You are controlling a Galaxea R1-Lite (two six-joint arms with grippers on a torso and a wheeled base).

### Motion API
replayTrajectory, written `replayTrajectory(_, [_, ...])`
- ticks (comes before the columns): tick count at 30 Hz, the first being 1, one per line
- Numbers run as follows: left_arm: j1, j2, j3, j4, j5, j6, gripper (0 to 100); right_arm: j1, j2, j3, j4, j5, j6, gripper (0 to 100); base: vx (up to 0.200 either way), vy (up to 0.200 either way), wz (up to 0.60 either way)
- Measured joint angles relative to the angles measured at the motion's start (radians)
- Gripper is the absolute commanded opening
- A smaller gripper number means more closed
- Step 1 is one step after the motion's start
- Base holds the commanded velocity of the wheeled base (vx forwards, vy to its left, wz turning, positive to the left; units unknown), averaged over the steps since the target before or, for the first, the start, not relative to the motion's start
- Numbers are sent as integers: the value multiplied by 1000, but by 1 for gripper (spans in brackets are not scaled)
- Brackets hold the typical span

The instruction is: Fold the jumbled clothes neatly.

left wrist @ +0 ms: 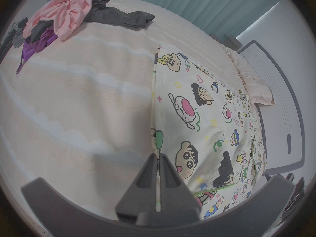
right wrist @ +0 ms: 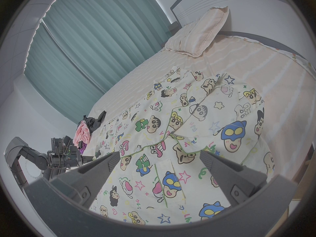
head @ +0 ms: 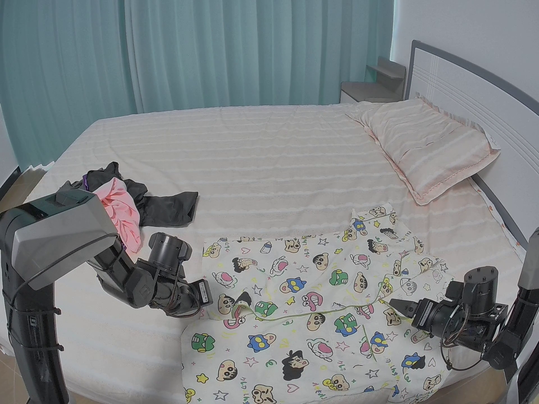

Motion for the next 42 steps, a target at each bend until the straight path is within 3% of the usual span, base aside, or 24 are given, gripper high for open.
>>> replayTrajectory(12, [60,-20,16,0,20,6,0,0,0,0,0,0,0,100,0,0,0])
replayTrajectory(19, [99,-36,19,-3,-8,-4,0,0,-1,0,0,-1,0,100,0,0,0])
replayTrajectory(20, [100,-41,21,-3,-19,-8,100,0,-2,0,0,-2,0,100,0,0,0])
replayTrajectory(28, [66,-98,52,-10,-123,-79,100,0,-7,0,0,-2,0,100,0,0,0])
replayTrajectory(36, [36,-111,90,-18,-177,-86,100,0,-8,0,0,-2,0,100,0,0,0])
replayTrajectory(42, [13,-106,130,-144,-184,-84,100,0,-9,0,0,-3,0,100,0,0,0])
